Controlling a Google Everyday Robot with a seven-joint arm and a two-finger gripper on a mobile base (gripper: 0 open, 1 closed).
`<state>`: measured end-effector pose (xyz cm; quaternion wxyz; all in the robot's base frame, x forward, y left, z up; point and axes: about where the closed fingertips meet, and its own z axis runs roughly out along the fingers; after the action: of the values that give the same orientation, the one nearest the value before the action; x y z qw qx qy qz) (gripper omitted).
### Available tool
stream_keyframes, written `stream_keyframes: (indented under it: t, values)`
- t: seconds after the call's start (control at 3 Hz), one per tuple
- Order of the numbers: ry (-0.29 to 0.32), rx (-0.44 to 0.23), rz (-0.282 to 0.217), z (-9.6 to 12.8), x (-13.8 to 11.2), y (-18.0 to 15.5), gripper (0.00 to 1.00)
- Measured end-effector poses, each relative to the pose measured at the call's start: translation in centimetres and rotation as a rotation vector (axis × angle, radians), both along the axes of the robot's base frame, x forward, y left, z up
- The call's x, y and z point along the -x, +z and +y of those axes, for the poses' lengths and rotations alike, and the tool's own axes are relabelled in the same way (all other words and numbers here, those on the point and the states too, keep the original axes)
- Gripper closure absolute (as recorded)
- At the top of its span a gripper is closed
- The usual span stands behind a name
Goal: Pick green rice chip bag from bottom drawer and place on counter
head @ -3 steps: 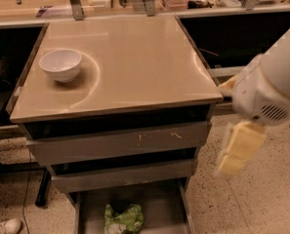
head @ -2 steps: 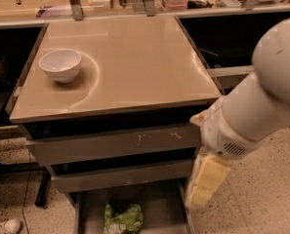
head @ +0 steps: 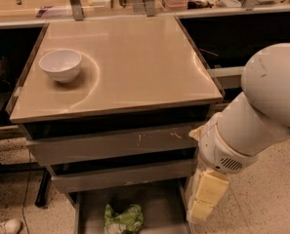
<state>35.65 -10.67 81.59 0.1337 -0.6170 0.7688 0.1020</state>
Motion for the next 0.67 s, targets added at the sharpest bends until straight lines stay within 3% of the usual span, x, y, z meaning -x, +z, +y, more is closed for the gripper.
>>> stream_keyframes:
  t: [0.33,0.67]
  values:
    - [-0.008,-0.044,0.062,1.9,1.6,-3.5,0.0]
    - [-0.014,-0.084,0.155,5.5,4.0,-11.0,0.0]
